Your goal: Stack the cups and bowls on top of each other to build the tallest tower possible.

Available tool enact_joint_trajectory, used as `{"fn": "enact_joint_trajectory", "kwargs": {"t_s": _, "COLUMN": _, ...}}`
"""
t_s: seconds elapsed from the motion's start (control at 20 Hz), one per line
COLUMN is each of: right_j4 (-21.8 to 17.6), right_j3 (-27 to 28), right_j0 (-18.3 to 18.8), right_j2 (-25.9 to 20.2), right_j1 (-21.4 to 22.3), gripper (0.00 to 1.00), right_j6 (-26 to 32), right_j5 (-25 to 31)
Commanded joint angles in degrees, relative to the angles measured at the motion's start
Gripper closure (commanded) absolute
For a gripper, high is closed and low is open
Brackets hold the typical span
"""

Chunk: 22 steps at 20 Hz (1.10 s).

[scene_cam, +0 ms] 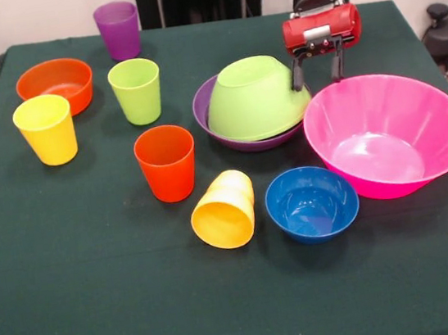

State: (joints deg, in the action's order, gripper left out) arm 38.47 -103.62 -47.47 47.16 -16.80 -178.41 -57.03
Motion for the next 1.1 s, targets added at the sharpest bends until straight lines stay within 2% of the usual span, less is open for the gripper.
{"fn": "enact_joint_trajectory", "kwargs": {"t_s": 0.05, "right_j4": -2.94, "right_j3": 3.33, "right_j0": 1.58, "right_j2": -6.24, "right_j1": -0.57, "gripper": 0.0, "right_j6": 1.01, "right_j5": 1.12}}
{"fn": "enact_joint_trajectory", "kwargs": {"t_s": 0.7, "right_j4": -6.2, "right_j3": 2.28, "right_j0": 3.89, "right_j2": -5.65, "right_j1": -1.87, "gripper": 0.0, "right_j6": -0.57, "right_j5": -2.87}}
{"fn": "enact_joint_trajectory", "kwargs": {"t_s": 1.1, "right_j4": -6.83, "right_j3": 1.6, "right_j0": 4.17, "right_j2": -5.82, "right_j1": -1.04, "gripper": 0.0, "right_j6": 0.2, "right_j5": -3.52}}
